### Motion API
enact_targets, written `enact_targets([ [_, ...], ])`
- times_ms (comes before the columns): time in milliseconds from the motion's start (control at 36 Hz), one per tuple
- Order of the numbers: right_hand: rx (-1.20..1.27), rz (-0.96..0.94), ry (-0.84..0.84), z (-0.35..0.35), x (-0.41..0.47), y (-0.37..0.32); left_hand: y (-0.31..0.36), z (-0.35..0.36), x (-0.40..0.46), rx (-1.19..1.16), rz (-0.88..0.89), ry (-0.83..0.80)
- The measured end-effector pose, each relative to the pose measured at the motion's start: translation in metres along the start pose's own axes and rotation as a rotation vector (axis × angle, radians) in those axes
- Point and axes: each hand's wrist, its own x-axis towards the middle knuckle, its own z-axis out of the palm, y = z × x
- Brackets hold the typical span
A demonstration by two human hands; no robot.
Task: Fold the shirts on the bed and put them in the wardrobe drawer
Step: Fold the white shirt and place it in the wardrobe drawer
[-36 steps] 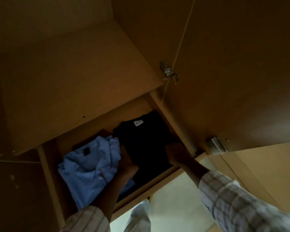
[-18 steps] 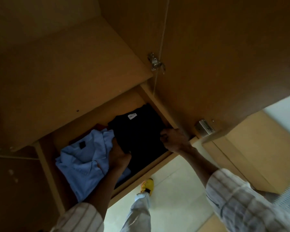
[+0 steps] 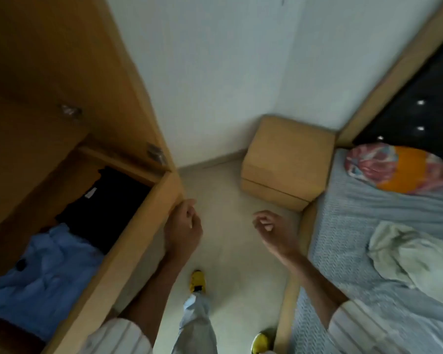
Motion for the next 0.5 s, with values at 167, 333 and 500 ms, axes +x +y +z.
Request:
enact_targets([
  [167,0.053,0.226,0.230,-0.095,-0.083,0.111,0.064,0.106,-0.064,-0.066,0.050,-0.374],
  [333,0.067,0.483,0.398,-0.148,-0.176,0.214,0.114,0.216,-0.139,0.043,0.163,-0.867],
  [500,0.112,0.705,0.481,-0.162,-0.210,0.300,0.124,0.320,-0.187,0.115,0.223,-1.179],
])
